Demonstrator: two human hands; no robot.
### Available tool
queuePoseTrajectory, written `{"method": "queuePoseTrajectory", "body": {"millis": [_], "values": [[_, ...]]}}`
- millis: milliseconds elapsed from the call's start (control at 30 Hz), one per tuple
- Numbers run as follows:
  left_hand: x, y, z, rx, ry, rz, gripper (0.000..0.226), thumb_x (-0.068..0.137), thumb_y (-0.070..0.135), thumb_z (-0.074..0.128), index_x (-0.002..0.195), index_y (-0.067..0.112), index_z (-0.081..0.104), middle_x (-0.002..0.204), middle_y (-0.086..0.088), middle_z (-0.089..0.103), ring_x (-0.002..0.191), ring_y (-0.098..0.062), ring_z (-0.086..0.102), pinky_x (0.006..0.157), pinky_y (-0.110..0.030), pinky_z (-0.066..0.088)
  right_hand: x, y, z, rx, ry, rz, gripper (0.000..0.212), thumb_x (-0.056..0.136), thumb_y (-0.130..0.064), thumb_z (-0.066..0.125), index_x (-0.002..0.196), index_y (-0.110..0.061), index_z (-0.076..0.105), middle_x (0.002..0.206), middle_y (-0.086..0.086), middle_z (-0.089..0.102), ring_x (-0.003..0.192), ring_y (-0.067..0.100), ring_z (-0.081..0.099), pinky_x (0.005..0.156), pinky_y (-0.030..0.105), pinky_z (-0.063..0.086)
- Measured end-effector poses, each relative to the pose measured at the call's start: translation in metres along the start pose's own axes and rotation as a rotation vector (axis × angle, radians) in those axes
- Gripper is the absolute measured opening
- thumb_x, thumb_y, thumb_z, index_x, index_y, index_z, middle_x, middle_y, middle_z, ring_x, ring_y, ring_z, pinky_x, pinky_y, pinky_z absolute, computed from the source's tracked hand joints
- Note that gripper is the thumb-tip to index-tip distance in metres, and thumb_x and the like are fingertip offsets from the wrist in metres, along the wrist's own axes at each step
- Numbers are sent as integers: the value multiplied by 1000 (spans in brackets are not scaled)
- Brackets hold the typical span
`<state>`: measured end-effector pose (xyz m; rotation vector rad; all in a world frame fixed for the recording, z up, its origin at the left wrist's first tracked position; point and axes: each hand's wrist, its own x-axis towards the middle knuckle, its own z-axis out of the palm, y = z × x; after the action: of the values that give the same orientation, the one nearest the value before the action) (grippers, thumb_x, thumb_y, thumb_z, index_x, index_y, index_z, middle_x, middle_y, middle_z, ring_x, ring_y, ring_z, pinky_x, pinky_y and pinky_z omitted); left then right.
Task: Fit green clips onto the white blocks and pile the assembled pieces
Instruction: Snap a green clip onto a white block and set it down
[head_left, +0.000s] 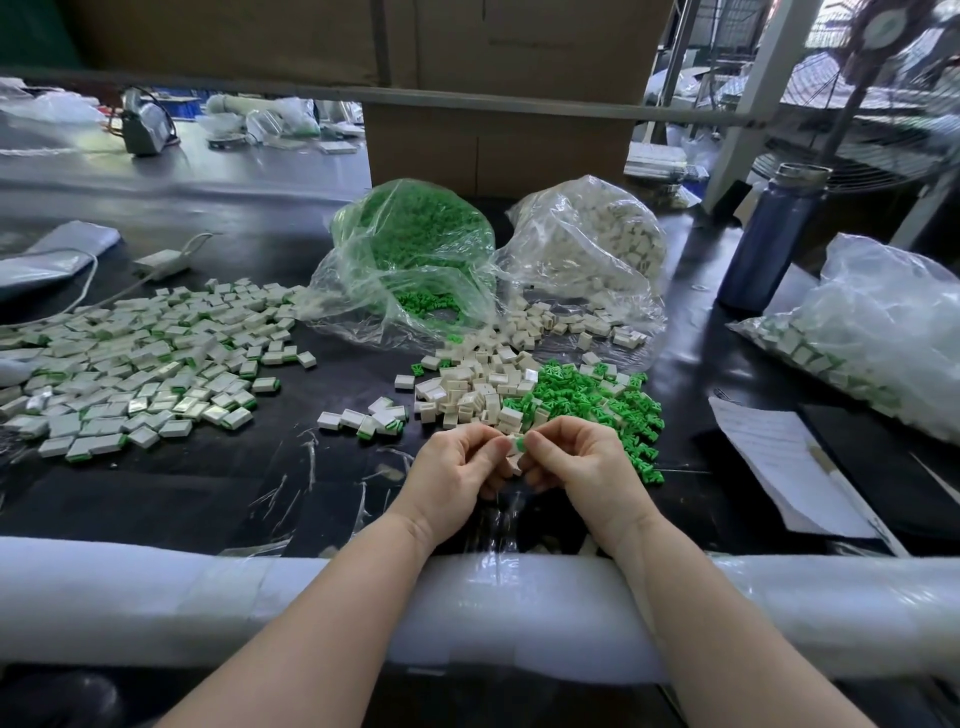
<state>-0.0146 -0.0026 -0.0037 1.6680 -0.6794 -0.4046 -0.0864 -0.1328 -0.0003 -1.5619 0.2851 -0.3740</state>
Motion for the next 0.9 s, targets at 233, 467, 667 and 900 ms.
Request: {"method": "queuePoseTrajectory", "body": {"millis": [233,467,667,900], "values": [[0,-2,-1,106,-52,-13,14,91,16,56,82,12,66,66,2,62,58,-4,54,63,-20,48,-1,0,2,-174,5,-15,18,86,-5,62,69,-9,61,52,-4,59,46,5,54,49,17,46],[0,0,1,48,-24,-15,12,91,14,56,85,11,66,71,-3,64,63,-12,58,63,-22,51,-1,-1,3,-126,16,-37,13,85,-4,63,73,-4,61,59,5,61,47,8,54,48,18,48],[-2,1,3,8,-12,25,14,89,11,58,88,23,63,76,-7,67,67,-14,63,71,-27,56,0,0,0,-63,31,-47,8,81,-4,69,75,-2,63,63,8,64,51,14,57,50,22,51],[-2,-1,1,65,12,13,26,84,5,58,74,29,58,62,3,64,75,-31,66,77,-41,54,-2,-1,0,-85,-33,-90,9,76,-3,72,71,-5,65,61,5,63,52,10,55,51,20,48]]}}
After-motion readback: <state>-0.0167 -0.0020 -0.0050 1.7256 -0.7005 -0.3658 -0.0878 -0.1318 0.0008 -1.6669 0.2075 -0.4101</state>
